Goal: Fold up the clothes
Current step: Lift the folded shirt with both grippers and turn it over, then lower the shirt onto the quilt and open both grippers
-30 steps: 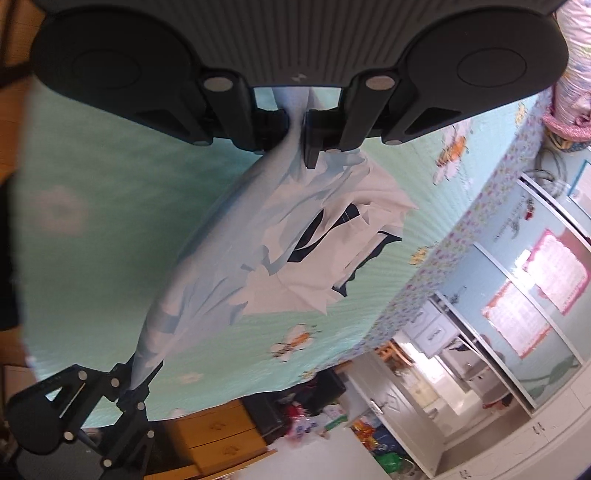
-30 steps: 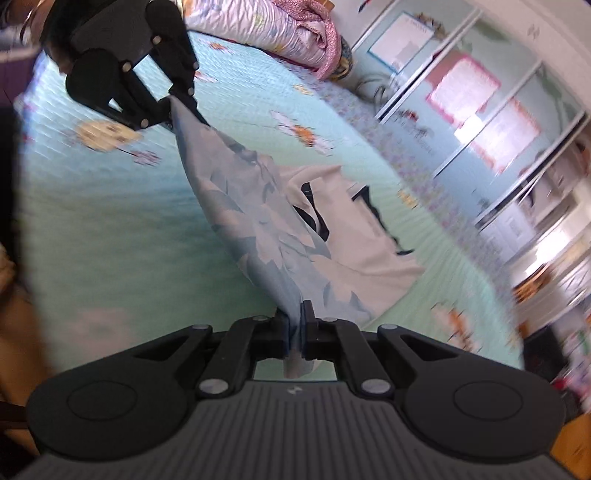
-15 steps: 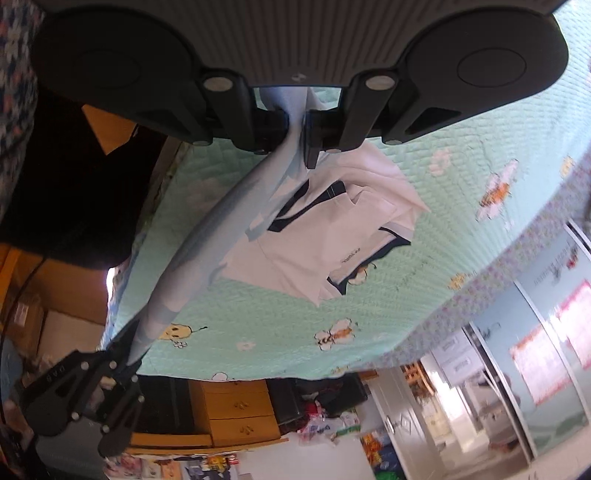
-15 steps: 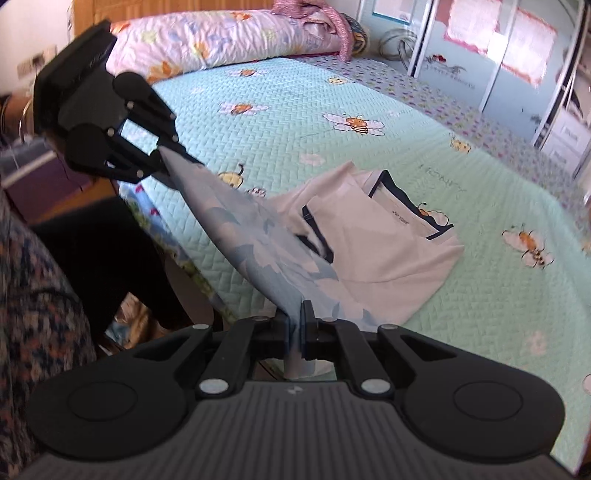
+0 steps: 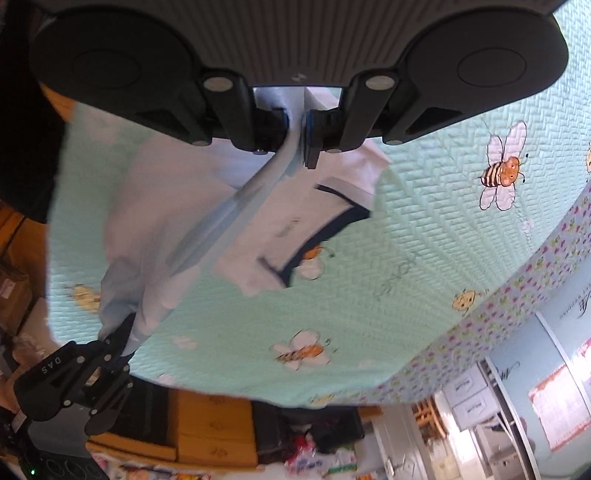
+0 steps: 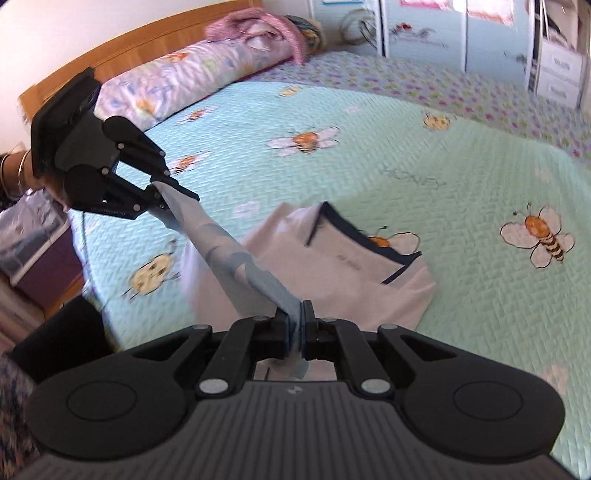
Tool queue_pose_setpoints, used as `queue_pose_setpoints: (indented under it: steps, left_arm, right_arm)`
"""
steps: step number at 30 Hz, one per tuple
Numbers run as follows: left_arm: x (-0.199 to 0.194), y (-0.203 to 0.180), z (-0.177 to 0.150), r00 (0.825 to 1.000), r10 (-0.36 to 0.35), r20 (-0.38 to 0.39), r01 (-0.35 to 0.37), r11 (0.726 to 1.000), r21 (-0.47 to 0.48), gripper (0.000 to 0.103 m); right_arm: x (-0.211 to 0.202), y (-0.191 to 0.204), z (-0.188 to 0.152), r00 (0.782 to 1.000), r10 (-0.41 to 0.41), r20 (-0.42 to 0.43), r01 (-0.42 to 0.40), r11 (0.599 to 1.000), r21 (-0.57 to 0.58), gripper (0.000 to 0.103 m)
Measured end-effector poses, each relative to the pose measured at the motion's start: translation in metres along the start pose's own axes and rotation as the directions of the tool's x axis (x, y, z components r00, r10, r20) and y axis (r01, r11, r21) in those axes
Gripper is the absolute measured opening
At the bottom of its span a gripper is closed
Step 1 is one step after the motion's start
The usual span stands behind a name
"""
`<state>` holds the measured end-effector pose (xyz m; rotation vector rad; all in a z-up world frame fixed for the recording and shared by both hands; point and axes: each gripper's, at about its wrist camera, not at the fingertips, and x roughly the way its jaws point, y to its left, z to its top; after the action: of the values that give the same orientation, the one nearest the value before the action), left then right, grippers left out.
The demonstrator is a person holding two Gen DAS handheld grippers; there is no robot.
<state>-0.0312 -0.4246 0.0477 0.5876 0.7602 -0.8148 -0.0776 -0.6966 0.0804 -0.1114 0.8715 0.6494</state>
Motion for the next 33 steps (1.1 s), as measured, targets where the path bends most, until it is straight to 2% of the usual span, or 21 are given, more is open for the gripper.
queue_pose_setpoints:
  steps: [5, 9, 17, 18, 19, 21, 22, 25, 28, 31, 32, 33]
  left_arm:
    - [0.059, 0.038, 0.016, 0.998, 0.009, -0.069, -0.011, 1.0, -0.026, 0.008]
    - [0.098, 0.057, 0.015, 0.992, -0.009, -0.128, 0.004, 0.999, -0.039, 0.009]
    - [0.136, 0.074, 0.022, 0.986, -0.02, -0.164, 0.016, 1.0, -0.022, 0.009]
    - [0.14, 0.076, 0.024, 0.985, -0.018, -0.17, 0.016, 1.0, -0.019, 0.012]
    - [0.142, 0.079, 0.023, 0.985, -0.012, -0.172, 0.007, 1.0, -0.027, 0.014]
    - [0.137, 0.089, 0.017, 0.988, 0.003, -0.152, -0.022, 0.992, -0.123, 0.017]
    - [0.135, 0.095, 0.014, 0.99, 0.011, -0.142, -0.035, 0.985, -0.171, 0.025]
    - [0.128, 0.111, 0.004, 0.993, 0.038, -0.115, -0.072, 0.948, -0.311, 0.046]
    - [0.121, 0.127, -0.005, 0.993, 0.069, -0.092, -0.103, 0.889, -0.446, 0.061]
    - [0.114, 0.143, -0.015, 0.992, 0.102, -0.074, -0.126, 0.81, -0.572, 0.065]
    - [0.111, 0.148, -0.018, 0.991, 0.116, -0.068, -0.133, 0.776, -0.616, 0.065]
    - [0.103, 0.153, -0.022, 0.989, 0.135, -0.053, -0.135, 0.726, -0.674, 0.065]
  right_arm:
    - [0.05, -0.057, 0.019, 0.999, 0.02, -0.034, -0.017, 0.996, 0.085, 0.006]
    - [0.089, -0.085, 0.022, 0.997, 0.04, -0.064, -0.031, 0.99, 0.136, 0.006]
    - [0.13, -0.131, 0.028, 0.992, 0.067, -0.108, -0.043, 0.977, 0.209, 0.006]
    - [0.133, -0.134, 0.03, 0.991, 0.069, -0.118, -0.043, 0.978, 0.206, 0.006]
    - [0.135, -0.135, 0.032, 0.989, 0.066, -0.131, -0.039, 0.98, 0.196, 0.007]
    - [0.141, -0.139, 0.036, 0.99, 0.043, -0.136, -0.018, 0.984, 0.179, 0.009]
    - [0.143, -0.142, 0.038, 0.991, 0.025, -0.13, -0.002, 0.984, 0.176, 0.015]
    - [0.142, -0.157, 0.039, 0.996, 0.001, -0.094, 0.02, 0.977, 0.214, 0.03]
    - [0.129, -0.166, 0.03, 0.998, -0.05, -0.046, 0.061, 0.958, 0.279, 0.032]
    - [0.108, -0.175, 0.011, 0.99, -0.138, -0.005, 0.129, 0.91, 0.394, 0.032]
    - [0.101, -0.176, 0.003, 0.991, -0.134, 0.02, 0.112, 0.893, 0.436, 0.032]
    - [0.094, -0.177, -0.006, 0.99, -0.132, 0.045, 0.095, 0.873, 0.478, 0.032]
